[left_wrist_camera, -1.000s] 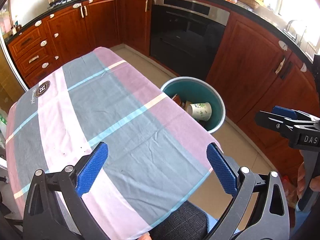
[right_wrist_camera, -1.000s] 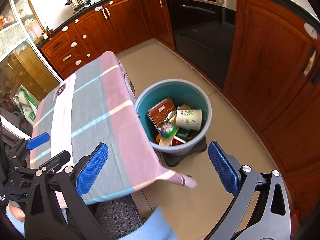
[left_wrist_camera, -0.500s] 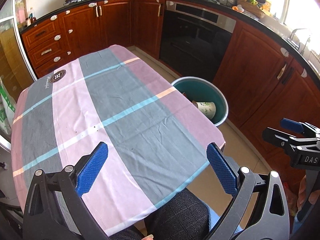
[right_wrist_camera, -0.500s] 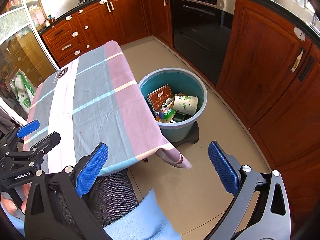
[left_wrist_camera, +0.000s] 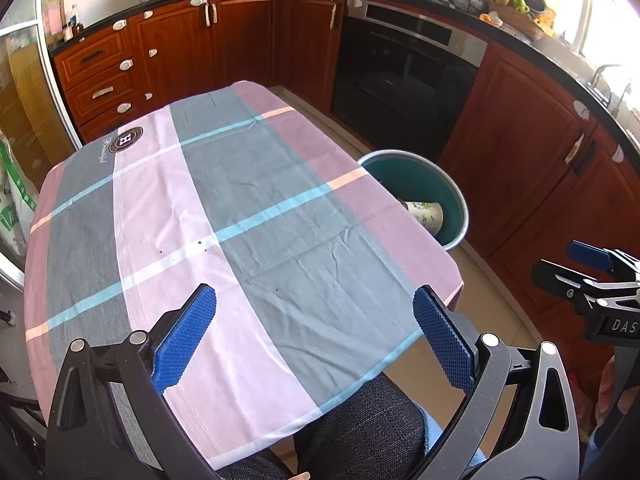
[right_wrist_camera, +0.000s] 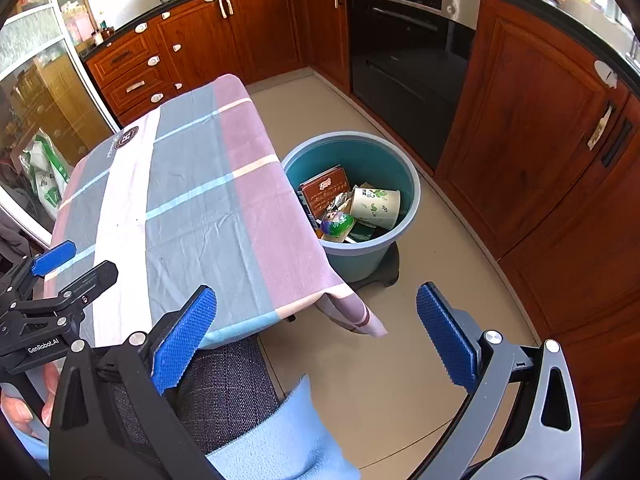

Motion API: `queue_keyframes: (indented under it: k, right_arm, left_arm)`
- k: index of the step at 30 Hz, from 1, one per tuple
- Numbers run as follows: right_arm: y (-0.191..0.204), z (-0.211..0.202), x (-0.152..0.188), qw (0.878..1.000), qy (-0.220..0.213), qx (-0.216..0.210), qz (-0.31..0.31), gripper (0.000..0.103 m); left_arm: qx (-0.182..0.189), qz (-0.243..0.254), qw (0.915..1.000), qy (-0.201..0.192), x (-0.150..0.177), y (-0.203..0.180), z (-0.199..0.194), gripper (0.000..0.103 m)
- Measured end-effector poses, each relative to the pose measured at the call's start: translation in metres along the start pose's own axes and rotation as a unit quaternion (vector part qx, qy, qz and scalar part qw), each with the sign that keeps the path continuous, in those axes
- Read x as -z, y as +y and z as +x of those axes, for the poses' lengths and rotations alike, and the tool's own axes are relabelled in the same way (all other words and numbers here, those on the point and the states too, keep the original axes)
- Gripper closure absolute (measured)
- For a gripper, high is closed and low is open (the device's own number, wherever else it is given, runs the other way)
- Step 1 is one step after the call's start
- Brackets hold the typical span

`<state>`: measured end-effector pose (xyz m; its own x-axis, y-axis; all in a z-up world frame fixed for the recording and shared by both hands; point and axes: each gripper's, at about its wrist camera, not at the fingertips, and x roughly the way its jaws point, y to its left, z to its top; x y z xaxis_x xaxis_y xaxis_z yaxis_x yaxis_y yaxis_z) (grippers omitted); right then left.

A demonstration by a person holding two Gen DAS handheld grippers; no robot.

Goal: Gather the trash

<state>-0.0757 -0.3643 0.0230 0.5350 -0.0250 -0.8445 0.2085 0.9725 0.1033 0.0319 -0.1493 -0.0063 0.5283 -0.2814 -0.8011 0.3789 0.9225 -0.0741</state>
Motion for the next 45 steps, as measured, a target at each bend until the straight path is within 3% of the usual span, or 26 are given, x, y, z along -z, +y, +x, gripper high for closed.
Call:
queue_keyframes:
  k: [45]
  right_arm:
    - [0.004, 0.012, -0.005, 0.999, 0.018, 0.023, -0.014, 0.007]
  left_arm:
    - [0.004, 0.022, 0.9997, 0.014, 0.005, -0.009, 0.013, 0.004]
